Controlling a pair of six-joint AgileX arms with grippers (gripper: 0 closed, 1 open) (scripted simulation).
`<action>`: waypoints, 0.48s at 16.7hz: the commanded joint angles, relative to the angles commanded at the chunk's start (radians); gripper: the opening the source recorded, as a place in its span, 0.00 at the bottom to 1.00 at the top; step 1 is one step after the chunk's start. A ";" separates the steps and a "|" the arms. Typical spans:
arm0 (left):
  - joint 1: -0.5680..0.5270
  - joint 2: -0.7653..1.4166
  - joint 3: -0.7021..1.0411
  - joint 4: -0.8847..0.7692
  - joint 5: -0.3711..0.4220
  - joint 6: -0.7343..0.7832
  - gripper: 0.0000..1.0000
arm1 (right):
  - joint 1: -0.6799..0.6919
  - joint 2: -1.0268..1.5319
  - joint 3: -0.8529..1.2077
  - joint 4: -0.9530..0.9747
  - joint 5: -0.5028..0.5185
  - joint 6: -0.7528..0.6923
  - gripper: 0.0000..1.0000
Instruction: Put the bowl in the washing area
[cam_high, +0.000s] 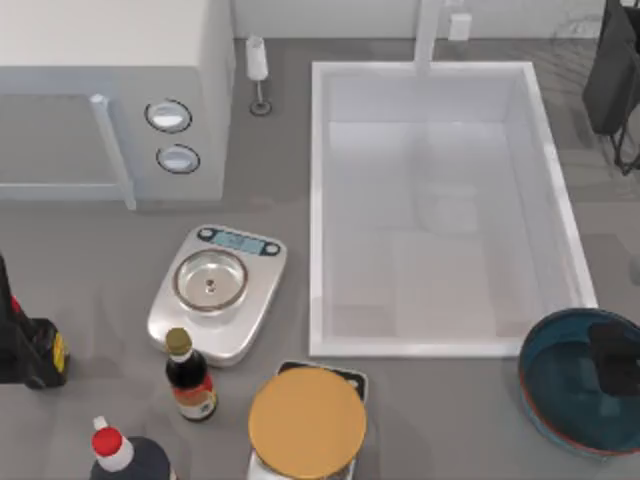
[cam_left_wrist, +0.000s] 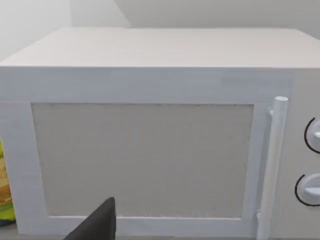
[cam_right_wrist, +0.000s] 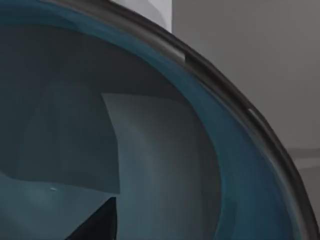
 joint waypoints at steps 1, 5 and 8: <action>0.000 0.000 0.000 0.000 0.000 0.000 1.00 | 0.000 0.000 0.000 0.000 0.000 0.000 0.85; 0.000 0.000 0.000 0.000 0.000 0.000 1.00 | 0.000 0.000 0.000 0.000 0.000 0.000 0.55; 0.000 0.000 0.000 0.000 0.000 0.000 1.00 | 0.000 0.000 0.000 0.000 0.000 0.000 0.32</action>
